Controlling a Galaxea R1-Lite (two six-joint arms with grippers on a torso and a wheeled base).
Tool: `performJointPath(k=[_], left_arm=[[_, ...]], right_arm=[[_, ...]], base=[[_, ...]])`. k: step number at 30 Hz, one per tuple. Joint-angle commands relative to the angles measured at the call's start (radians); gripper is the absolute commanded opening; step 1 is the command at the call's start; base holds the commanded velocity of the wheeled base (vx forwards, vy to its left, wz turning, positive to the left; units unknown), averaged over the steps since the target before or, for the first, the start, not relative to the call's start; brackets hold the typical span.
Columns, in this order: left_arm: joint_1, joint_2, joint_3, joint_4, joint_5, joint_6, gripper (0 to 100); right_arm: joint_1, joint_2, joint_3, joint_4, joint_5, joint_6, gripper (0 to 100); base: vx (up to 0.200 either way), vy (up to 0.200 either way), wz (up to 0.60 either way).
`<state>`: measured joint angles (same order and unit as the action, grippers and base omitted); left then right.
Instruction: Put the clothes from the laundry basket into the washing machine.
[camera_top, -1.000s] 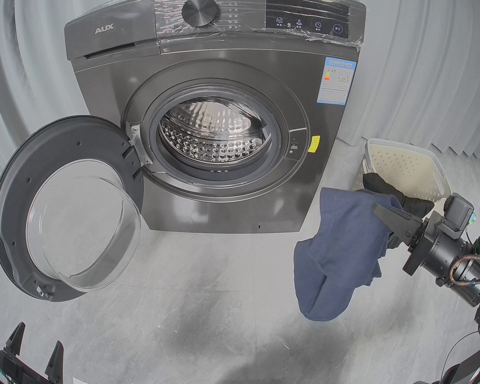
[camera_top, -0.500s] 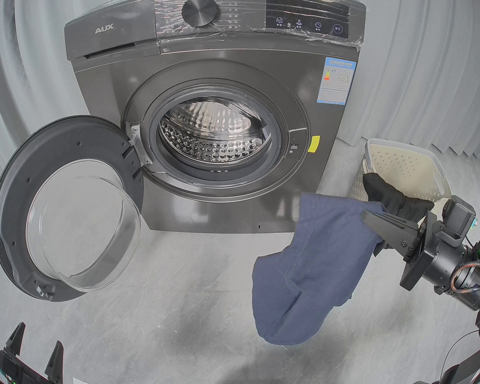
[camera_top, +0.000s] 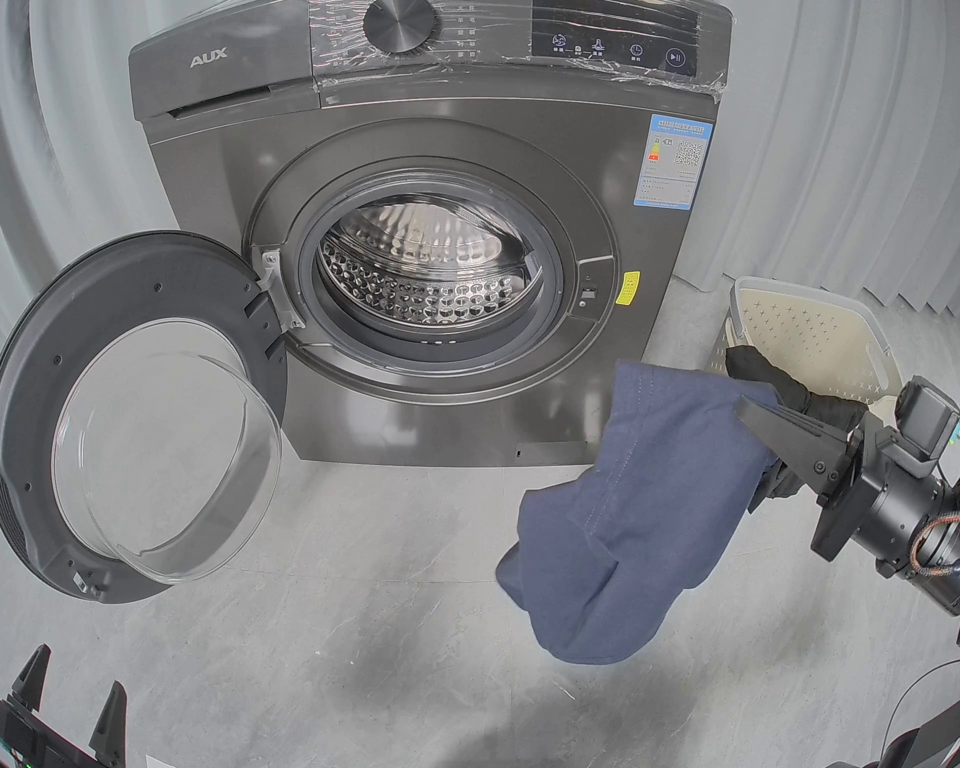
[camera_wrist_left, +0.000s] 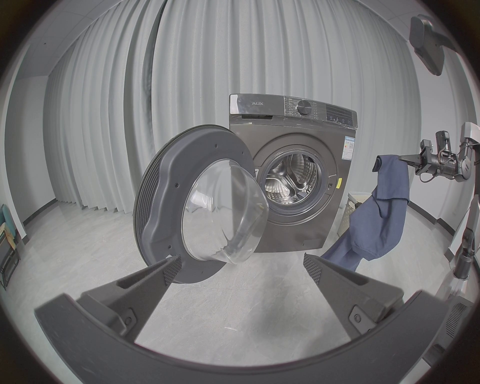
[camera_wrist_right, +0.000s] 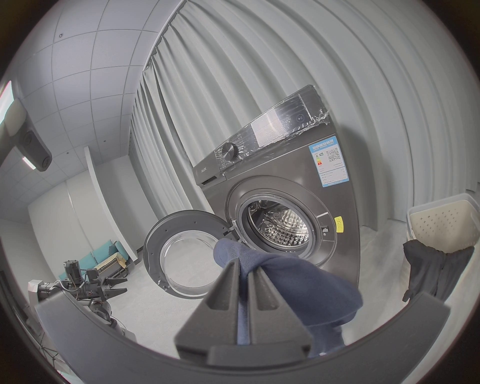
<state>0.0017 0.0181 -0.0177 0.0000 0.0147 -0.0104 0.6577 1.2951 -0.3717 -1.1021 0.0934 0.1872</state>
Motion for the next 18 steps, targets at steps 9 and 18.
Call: performJointPath(k=[9, 18], left_arm=[[-0.002, -0.010, 0.018, 0.000, -0.010, 0.001, 100], [-0.002, -0.010, 0.018, 0.000, -0.012, -0.008, 100]], right_arm=[[-0.038, -0.011, 0.089, -0.012, -0.021, 0.008, 0], [-0.026, 0.020, 0.097, -0.005, -0.032, 0.028, 0]], base=[[0.000, 0.000, 0.00], [0.000, 0.000, 0.00]])
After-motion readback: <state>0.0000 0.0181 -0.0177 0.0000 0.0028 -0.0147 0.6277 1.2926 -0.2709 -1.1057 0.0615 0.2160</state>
